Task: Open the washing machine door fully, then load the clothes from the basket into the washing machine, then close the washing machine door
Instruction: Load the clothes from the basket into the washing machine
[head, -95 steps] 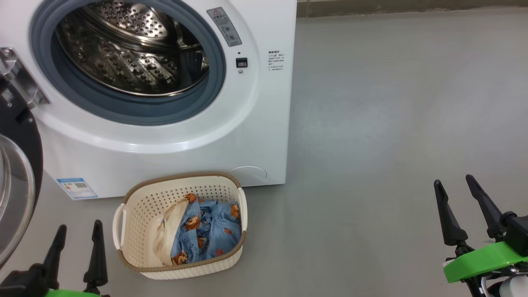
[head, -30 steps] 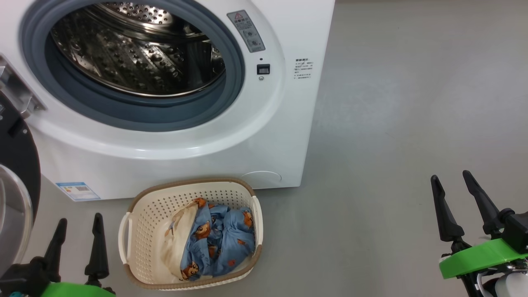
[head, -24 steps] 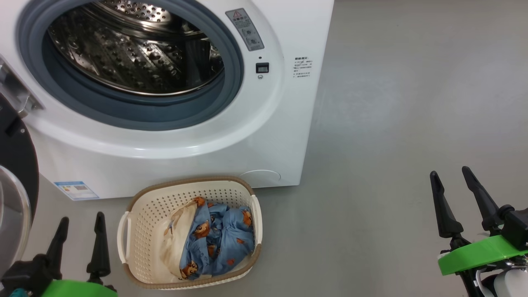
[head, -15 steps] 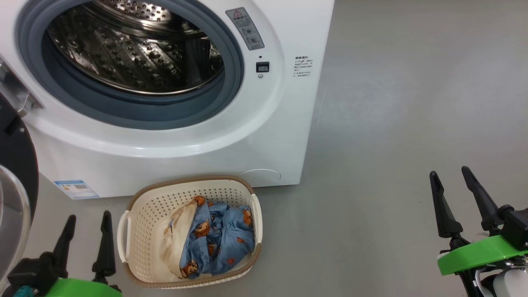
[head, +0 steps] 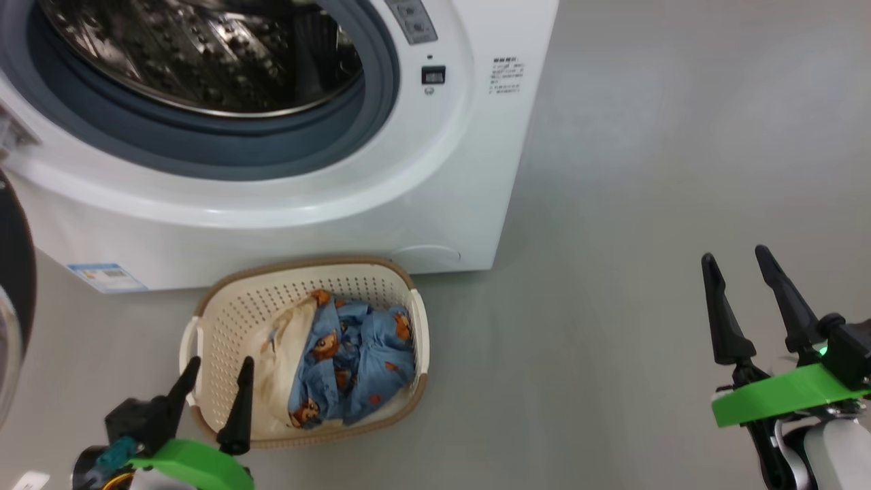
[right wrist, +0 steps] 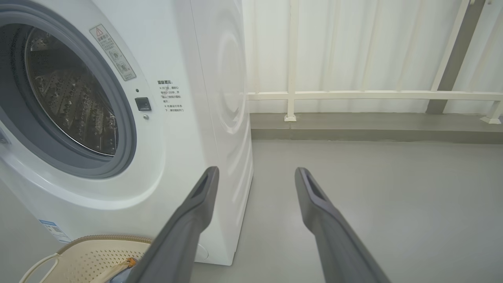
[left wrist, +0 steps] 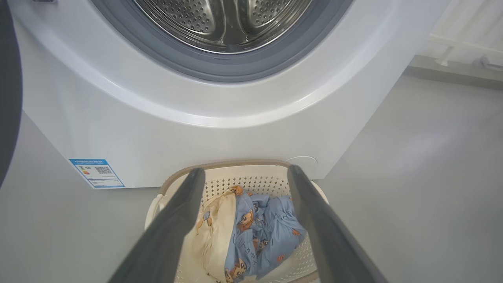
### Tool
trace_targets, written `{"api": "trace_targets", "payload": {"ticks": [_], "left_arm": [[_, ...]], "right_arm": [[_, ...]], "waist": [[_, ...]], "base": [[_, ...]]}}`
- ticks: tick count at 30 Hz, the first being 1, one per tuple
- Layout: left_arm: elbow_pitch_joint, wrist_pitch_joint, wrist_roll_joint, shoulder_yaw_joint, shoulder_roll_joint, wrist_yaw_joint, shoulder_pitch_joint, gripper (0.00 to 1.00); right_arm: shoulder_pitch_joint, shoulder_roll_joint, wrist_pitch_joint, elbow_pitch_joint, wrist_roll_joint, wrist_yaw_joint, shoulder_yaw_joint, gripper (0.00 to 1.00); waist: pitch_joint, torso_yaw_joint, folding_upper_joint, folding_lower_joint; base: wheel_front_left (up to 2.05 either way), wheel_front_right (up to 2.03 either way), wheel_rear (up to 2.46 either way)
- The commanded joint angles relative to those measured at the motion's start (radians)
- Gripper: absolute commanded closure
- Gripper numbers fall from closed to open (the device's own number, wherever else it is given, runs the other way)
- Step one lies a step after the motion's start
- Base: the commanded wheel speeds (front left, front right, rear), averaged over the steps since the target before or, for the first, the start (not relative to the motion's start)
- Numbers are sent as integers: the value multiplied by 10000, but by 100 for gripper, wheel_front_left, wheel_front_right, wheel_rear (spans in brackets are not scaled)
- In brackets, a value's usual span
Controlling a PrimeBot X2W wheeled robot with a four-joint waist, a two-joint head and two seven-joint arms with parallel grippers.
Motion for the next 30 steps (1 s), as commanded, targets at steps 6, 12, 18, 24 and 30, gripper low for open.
{"api": "trace_targets", "payload": {"ticks": [6, 12, 18, 24, 30], "left_arm": [[1051, -67, -368, -409, 165, 9, -1256, 0], [2479, -67, -705, -1308, 509, 8, -2586, 0], [4095, -34, -711, -1930, 782, 8, -4035, 0], [5575, 350, -358, -2304, 873, 141, -5309, 0], [6407, 1056, -146, -2673, 1065, 100, -6242, 0]], "right_arm": [[-675, 21, -88, -336, -20, 44, 308, 0], [-1383, 204, -88, -488, -76, 44, 356, 0], [-2063, 463, -88, -587, -112, 44, 519, 0], [-2552, 704, -88, -721, -125, 44, 629, 0], [-2916, 920, -88, -833, -84, 44, 707, 0]], "waist": [[1301, -81, 0, -1], [2431, -214, 0, -1], [3435, -421, 0, -1], [4201, -684, 0, -1], [4918, -1012, 0, -1]], "base": [[0, 0, 0], [0, 0, 0], [0, 0, 0], [0, 0, 0], [0, 0, 0]]}}
